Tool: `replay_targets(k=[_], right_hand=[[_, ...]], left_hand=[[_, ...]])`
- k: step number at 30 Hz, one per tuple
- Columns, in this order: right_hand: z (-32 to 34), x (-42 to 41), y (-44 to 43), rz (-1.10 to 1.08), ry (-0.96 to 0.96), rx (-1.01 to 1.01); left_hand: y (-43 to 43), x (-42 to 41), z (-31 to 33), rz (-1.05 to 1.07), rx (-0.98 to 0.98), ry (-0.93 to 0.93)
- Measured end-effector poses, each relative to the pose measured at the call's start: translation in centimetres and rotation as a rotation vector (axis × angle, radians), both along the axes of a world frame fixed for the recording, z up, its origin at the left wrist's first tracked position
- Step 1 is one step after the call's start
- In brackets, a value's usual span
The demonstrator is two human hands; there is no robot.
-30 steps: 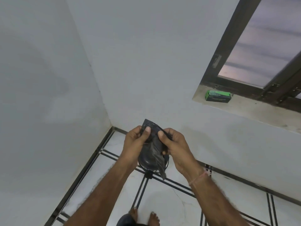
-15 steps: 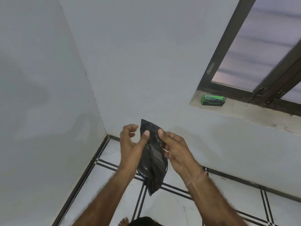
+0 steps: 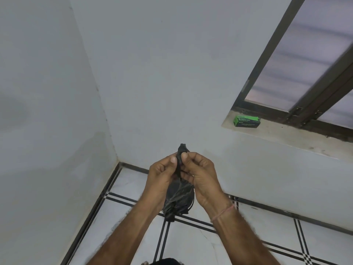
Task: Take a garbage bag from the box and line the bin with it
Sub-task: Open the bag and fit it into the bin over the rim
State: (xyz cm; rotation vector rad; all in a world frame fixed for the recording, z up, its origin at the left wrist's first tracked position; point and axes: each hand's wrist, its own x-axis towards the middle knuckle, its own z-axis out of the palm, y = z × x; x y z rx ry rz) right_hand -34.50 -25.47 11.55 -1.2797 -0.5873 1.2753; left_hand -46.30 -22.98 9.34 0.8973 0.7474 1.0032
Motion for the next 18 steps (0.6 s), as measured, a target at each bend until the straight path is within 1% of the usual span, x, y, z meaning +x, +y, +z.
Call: replay_targets(k=[4, 10, 16, 18], right_hand=[[-0.4, -0.8, -0.1, -0.044, 0.013, -0.037], [-1.0, -2.2, 0.3, -0.05, 0.1, -0.1], [-1.3, -2.7, 0.3, -0.046, 0.246, -0.151], [-1.6, -2.4, 0.3, -0.08, 0.236, -0.153]], left_hand=[[-0.1, -0.3, -0.1, 0.041, -0.037, 0.006], [0.1, -1.2, 0.3, 0.138, -0.113, 0.008], [0.2, -1.8, -0.3, 0.15, -0.262, -0.047], [0.2, -1.9, -0.5, 0.167, -0.305, -0.069]])
